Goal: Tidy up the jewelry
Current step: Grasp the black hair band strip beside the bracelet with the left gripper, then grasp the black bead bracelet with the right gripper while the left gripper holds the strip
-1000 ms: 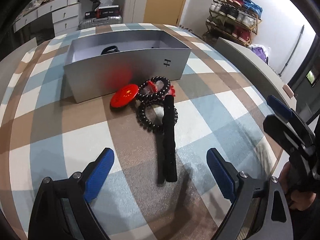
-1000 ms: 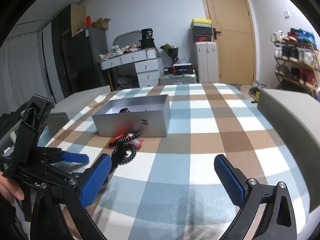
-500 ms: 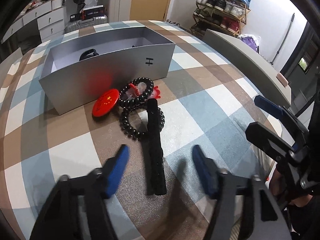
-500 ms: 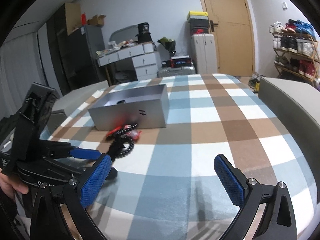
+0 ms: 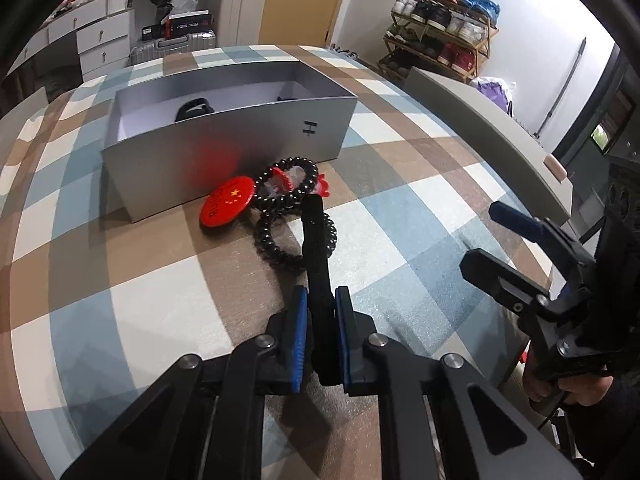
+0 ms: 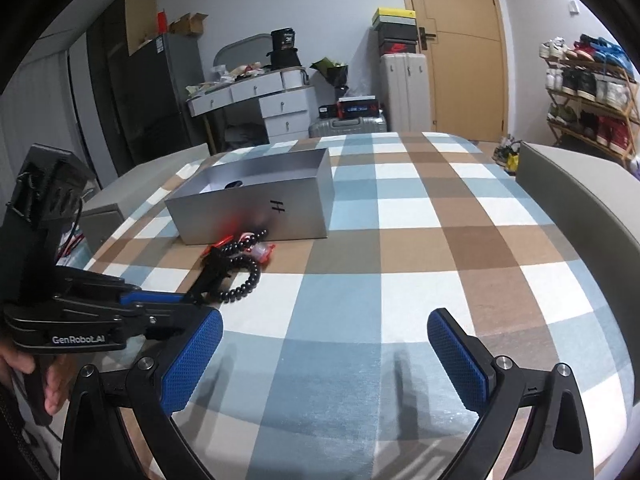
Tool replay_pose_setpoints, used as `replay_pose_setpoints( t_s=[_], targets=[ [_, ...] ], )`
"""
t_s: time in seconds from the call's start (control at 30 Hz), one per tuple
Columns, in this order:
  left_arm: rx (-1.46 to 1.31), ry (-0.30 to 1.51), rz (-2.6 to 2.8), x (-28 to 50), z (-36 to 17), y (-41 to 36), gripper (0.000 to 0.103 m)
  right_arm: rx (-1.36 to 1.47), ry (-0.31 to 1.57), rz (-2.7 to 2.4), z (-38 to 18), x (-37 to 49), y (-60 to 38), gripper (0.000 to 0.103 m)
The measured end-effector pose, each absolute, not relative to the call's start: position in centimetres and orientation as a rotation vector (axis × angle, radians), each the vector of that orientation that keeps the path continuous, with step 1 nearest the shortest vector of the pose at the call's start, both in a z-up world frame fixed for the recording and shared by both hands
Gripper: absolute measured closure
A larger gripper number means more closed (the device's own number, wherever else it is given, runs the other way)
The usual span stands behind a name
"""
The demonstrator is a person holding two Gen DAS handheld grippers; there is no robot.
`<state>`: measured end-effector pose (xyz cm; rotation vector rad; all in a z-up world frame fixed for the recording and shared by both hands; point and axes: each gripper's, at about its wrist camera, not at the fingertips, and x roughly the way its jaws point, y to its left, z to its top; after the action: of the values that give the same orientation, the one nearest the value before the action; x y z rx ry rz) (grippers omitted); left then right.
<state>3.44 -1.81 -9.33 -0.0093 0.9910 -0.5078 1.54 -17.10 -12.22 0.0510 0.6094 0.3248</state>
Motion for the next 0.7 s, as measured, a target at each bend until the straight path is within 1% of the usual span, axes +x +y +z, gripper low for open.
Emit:
replay_pose_setpoints(
  t_s=[0.23,0.27,0.33,0.5,0.57,0.67,0.7],
  targets=[
    [-0.055,0.956,-0.514,2.5,-8.6,-0.3,0.094,0.057,0.615,0.357,-12.0,1.9,-16.3,0.001],
    [-0.078,0.952,-0.5,2.3,-8.5,0.3,0.094,0.059,0.627,0.371,-12.1,2.2,-16.1,0.002],
    [-0.106,0.934,-0.483,2.1,-8.2,0.8,0.094,0.067,0.642,0.393,-12.1,2.6,-15.7,0.01],
    [-0.143,0.888,-0.465,1.2,-7.7,2.0,0.094,0.088,0.648,0.445,-11.7,3.9,-14.8,0.011],
    [-0.151,0.883,-0.454,1.2,-7.6,2.3,0.094,0.107,0.651,0.483,-11.3,4.8,-14.3,0.014],
    [-0.153,0.874,-0.443,1.2,-7.7,2.7,0.094,0.157,0.681,0.537,-11.0,6.3,-13.7,0.021],
    [-0.154,0.873,-0.441,1.2,-7.7,2.8,0.094,0.169,0.696,0.548,-11.1,6.9,-13.5,0.028]
  ],
)
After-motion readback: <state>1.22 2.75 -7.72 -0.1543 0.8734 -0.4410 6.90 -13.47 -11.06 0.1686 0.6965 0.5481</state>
